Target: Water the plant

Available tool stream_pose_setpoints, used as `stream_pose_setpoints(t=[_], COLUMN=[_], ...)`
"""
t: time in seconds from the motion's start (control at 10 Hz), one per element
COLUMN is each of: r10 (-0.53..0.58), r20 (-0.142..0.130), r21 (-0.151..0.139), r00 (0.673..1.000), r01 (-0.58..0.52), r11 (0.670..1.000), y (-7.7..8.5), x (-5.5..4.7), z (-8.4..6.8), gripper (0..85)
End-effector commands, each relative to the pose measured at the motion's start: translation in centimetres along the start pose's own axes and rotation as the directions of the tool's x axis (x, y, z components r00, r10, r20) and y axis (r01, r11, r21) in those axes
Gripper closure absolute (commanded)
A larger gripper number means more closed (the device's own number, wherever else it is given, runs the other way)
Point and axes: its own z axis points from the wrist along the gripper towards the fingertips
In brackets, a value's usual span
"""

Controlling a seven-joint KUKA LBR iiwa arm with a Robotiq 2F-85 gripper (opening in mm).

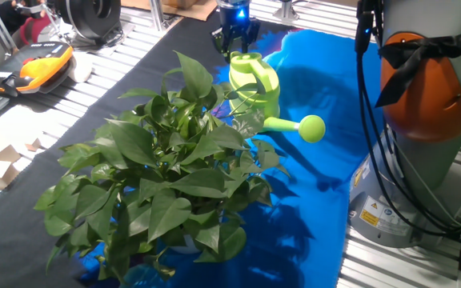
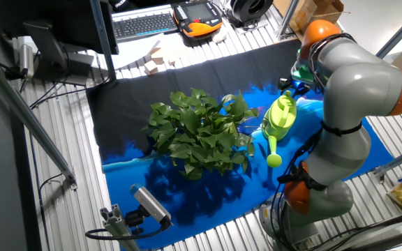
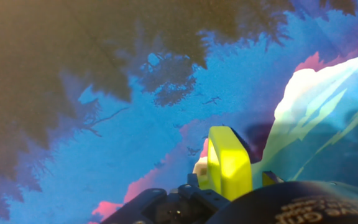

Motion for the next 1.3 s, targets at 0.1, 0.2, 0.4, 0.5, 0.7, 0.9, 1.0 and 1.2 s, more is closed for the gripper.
stream_pose_setpoints(t=[0.1, 0.2, 0.4, 0.5, 0.7, 0.9, 1.0, 1.2], r10=[0.0, 0.0, 0.0, 0.0, 0.0, -0.008, -0.013, -0.025], r20=[-0.005, -0.005, -0.011, -0.013, -0.016, -0.013, -0.011, -0.005], r21=[-0.007, -0.007, -0.013, -0.013, -0.016, -0.004, 0.002, 0.019], r00=[1.0, 1.0, 1.0, 1.0, 1.0, 1.0, 1.0, 1.0], r01=[0.0, 0.0, 0.0, 0.0, 0.0, 0.008, 0.013, 0.025], r11=[1.0, 1.0, 1.0, 1.0, 1.0, 1.0, 1.0, 1.0], y=[0.02, 0.04, 0.05, 0.05, 0.05, 0.04, 0.04, 0.04], x=[0.01, 0.01, 0.03, 0.03, 0.03, 0.02, 0.02, 0.02], z=[0.24, 0.35, 0.4, 0.41, 0.41, 0.4, 0.4, 0.4], gripper=[34.0, 34.0, 34.0, 34.0, 34.0, 34.0, 34.0, 34.0])
